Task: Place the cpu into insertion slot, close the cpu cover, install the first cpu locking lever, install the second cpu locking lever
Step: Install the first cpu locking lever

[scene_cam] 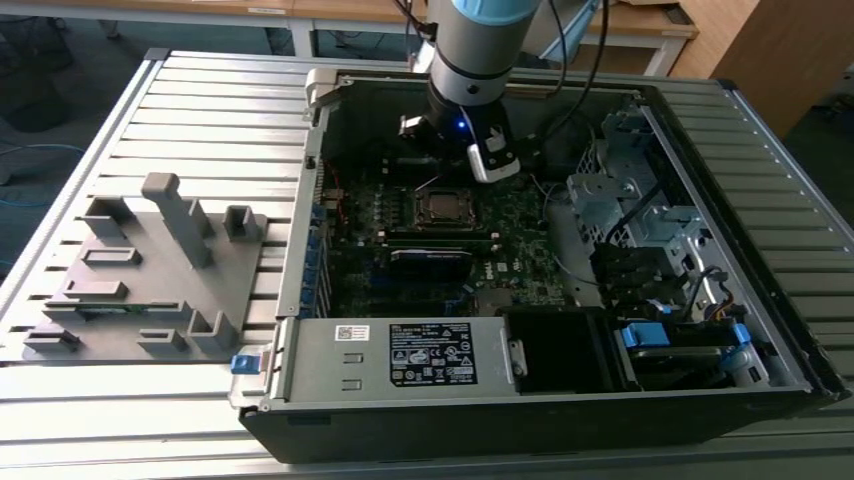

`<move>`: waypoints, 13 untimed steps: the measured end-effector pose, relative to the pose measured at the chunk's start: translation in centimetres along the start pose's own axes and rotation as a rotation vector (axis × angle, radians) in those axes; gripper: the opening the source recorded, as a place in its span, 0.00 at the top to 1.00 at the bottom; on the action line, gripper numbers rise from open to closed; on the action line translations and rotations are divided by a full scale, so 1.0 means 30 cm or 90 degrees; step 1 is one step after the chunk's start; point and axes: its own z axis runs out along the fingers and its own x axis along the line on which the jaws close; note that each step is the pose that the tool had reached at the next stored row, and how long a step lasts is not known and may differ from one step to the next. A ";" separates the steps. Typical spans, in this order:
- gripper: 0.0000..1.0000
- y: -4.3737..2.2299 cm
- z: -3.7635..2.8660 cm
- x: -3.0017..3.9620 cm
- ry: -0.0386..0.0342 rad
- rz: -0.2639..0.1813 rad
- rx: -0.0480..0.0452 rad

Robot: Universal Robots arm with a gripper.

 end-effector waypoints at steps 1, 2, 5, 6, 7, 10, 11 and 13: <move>0.90 0.001 0.002 0.000 0.0001 0.000 0.0002; 0.90 0.003 0.003 0.001 0.0001 0.000 0.0006; 0.90 0.008 0.009 0.001 0.0000 0.000 0.0006; 0.90 0.010 0.011 0.002 0.0000 0.000 0.0007; 0.90 0.014 0.013 0.002 0.0000 0.000 0.0007; 0.90 0.023 0.017 0.003 -0.0001 0.000 0.0012; 0.90 0.024 0.018 0.003 -0.0001 0.000 0.0013; 0.90 0.024 0.021 0.003 -0.0001 0.000 0.0016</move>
